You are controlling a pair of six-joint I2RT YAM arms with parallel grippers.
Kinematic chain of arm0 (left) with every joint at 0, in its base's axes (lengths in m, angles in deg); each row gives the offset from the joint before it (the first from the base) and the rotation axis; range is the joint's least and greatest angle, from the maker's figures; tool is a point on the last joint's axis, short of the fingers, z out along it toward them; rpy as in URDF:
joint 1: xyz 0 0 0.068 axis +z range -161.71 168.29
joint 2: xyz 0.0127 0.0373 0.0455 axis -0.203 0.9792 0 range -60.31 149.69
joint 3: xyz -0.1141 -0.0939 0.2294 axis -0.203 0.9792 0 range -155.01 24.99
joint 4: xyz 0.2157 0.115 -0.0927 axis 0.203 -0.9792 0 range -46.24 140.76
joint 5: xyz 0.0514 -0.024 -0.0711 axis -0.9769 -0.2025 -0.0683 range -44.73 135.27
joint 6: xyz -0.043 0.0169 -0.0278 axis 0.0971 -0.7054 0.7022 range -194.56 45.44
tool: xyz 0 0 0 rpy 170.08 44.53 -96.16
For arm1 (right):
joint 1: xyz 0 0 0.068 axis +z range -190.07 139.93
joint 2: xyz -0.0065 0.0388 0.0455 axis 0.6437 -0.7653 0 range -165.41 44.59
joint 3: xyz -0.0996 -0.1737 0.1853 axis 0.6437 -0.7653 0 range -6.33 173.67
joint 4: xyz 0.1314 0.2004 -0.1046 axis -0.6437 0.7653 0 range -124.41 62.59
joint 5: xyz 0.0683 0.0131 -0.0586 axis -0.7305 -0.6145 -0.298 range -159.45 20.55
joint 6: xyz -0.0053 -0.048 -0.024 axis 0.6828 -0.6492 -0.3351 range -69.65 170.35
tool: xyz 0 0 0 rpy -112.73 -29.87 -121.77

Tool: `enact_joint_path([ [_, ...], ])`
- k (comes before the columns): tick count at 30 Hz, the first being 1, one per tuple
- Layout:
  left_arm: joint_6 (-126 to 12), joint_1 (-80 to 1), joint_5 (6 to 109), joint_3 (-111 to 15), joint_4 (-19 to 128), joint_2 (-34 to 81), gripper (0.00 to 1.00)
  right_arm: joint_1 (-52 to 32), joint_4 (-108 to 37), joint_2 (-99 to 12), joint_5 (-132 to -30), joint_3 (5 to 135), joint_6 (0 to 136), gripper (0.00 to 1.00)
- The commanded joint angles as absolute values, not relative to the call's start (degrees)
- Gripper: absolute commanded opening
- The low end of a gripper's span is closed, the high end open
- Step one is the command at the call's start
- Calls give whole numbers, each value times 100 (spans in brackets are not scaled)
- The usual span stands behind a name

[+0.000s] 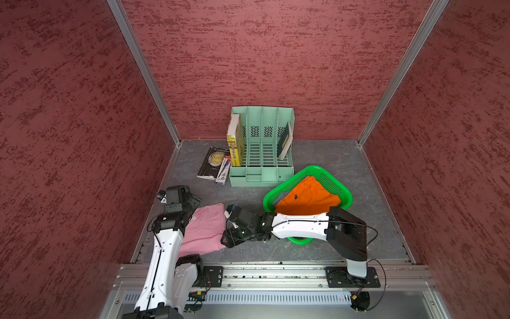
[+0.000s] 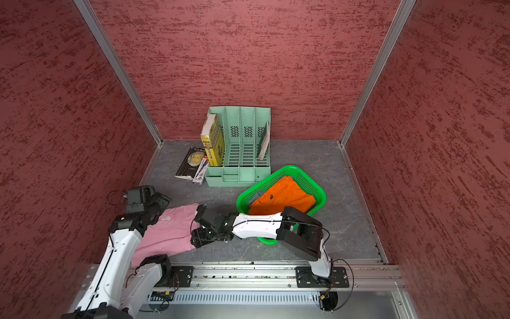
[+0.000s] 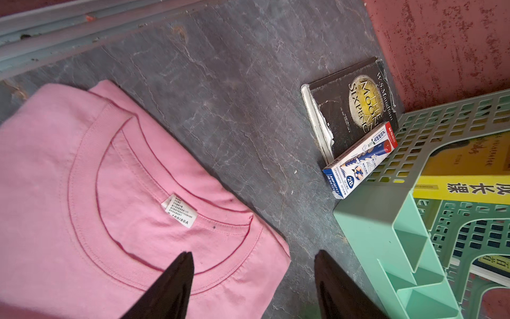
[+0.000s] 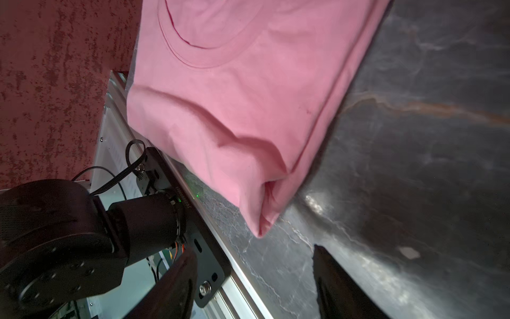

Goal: Put the folded t-shirts into the basket
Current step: Move the T-shirt to the center of the board, then move the bin to the center of the board.

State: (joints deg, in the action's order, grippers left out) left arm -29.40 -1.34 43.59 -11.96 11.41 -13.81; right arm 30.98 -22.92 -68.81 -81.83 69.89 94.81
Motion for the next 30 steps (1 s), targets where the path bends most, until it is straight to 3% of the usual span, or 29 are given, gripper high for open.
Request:
enact_joint_path([
  [1,-3083,-47,4732,-1149,1339,-1445,72,3174,-2338,-7181,-7907,7336,9774,72],
  [7,-3088,-35,4681,-1140,1341,-1502,72,3183,-2211,-7834,-7678,7922,10032,73],
  [10,-3083,-29,4661,-1122,1348,-1538,72,3170,-2106,-7994,-7562,7971,10122,67],
  [16,-3087,-33,4800,-1064,1444,-1479,72,3134,-2085,-7847,-7550,7251,10122,24],
  [19,-3083,-88,4971,-953,1662,-1453,73,2888,-2414,-7383,-7797,6286,10204,11],
  [24,-3125,-560,4847,-1025,1723,-1155,74,2199,-2250,-6453,-8117,5009,9755,5],
  [30,-2732,-1567,3936,-969,1674,-993,76,1575,-589,-5495,-7375,4604,8856,5],
])
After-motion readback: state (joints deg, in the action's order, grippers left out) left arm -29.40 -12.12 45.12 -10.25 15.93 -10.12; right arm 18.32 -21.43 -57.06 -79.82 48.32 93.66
